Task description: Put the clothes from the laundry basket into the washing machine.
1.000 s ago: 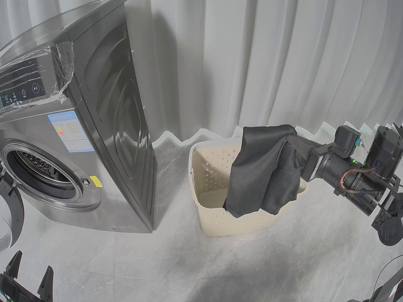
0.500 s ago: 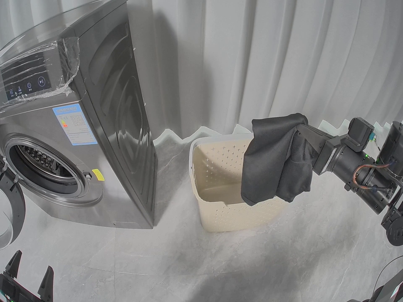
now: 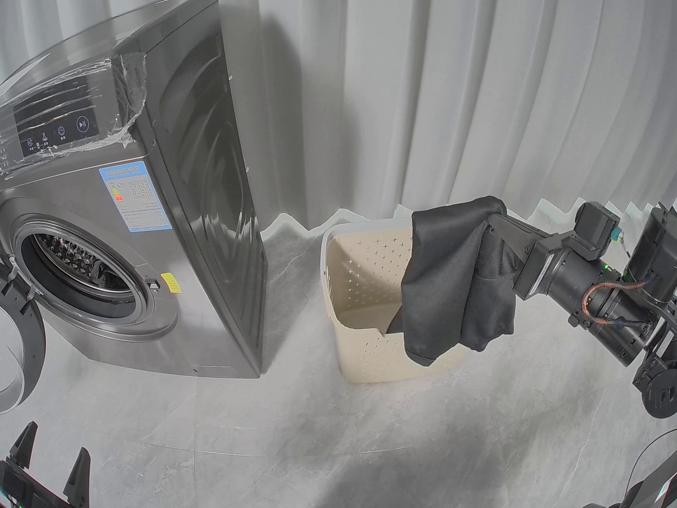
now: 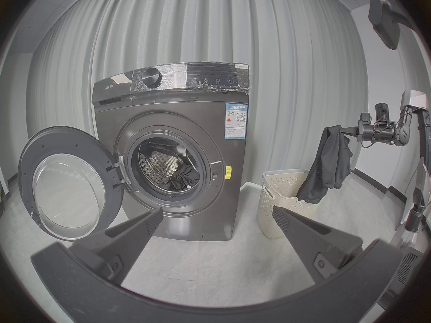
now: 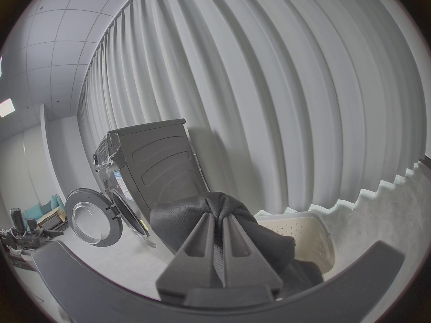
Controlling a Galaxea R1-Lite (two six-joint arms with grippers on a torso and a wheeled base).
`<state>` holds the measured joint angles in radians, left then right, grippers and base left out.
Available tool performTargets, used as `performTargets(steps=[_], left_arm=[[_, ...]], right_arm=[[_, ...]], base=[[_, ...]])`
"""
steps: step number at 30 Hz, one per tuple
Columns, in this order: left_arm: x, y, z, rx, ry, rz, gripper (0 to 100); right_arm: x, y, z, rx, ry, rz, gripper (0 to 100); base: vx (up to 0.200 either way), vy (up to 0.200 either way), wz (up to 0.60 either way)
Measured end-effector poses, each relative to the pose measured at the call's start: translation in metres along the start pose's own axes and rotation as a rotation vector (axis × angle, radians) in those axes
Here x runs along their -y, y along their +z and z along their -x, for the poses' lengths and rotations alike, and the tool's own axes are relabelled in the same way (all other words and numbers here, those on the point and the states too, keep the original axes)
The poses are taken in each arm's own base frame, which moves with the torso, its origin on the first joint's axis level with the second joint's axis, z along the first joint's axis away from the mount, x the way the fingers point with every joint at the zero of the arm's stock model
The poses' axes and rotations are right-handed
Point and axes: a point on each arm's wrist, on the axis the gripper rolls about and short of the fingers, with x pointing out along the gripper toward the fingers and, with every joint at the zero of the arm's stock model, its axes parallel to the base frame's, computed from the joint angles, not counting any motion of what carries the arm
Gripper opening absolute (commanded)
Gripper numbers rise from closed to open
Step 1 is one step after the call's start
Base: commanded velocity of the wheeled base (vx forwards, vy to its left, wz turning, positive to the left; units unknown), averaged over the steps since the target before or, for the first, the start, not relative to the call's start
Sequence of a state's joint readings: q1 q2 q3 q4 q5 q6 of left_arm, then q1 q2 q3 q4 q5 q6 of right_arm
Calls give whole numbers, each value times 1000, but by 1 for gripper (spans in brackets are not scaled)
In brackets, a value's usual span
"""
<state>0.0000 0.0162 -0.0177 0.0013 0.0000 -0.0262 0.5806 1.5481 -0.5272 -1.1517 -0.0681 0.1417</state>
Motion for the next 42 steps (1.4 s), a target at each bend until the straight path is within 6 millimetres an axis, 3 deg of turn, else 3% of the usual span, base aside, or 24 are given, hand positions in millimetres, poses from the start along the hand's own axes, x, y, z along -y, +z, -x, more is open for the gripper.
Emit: performTargets(steps=[31, 42], left_arm=[[0, 0, 0, -1, -2, 11, 100], [0, 0, 0, -1, -2, 11, 100]], right_arm=[[-11, -9, 4, -38, 47, 0, 0], [-20, -8, 9, -36, 84, -3, 0]], base=[[0, 200, 0], [-145, 0, 0]])
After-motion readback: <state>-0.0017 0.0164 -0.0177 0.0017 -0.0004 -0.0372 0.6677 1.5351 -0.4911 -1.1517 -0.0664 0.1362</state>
